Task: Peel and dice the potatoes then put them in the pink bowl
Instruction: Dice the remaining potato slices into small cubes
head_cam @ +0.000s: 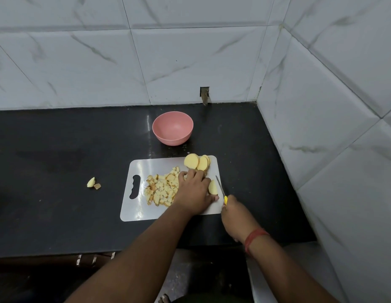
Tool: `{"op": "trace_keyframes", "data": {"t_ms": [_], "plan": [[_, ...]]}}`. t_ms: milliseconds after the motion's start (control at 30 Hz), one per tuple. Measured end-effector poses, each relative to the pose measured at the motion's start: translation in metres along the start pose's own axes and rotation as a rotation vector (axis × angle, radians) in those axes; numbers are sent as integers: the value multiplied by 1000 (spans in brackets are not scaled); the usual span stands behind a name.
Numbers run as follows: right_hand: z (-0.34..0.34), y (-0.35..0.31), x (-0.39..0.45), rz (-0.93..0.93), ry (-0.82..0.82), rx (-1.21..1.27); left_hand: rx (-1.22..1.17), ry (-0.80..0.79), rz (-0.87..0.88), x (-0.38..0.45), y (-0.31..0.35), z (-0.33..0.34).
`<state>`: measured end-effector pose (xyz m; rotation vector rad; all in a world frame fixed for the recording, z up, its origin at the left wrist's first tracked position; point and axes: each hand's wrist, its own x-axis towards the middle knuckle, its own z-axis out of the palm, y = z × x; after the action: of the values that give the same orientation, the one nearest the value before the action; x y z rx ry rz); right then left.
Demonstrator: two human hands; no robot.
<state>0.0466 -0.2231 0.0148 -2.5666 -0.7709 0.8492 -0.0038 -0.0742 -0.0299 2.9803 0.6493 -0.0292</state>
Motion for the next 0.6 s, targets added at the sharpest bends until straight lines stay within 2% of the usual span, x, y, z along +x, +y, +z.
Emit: {"op": "trace_keyframes", "data": {"t_ms": [200, 300, 400, 467, 533, 600], "plan": [[-1, -9, 5, -19, -76, -117, 14, 29, 45, -3, -7, 1], [3, -12, 8, -28, -100, -285, 21, 35, 47, -3, -6, 2], [3, -13, 9, -35, -95, -302, 37, 36, 49, -3, -7, 2], [0, -13, 8, -150, -105, -398, 56, 34, 64, -2, -7, 1], [-2, -19, 8, -234, -177, -495, 83, 32, 77, -2, -7, 0], [-9, -37, 2, -189, -297, -673, 110, 36, 90, 0, -7, -2]]}}
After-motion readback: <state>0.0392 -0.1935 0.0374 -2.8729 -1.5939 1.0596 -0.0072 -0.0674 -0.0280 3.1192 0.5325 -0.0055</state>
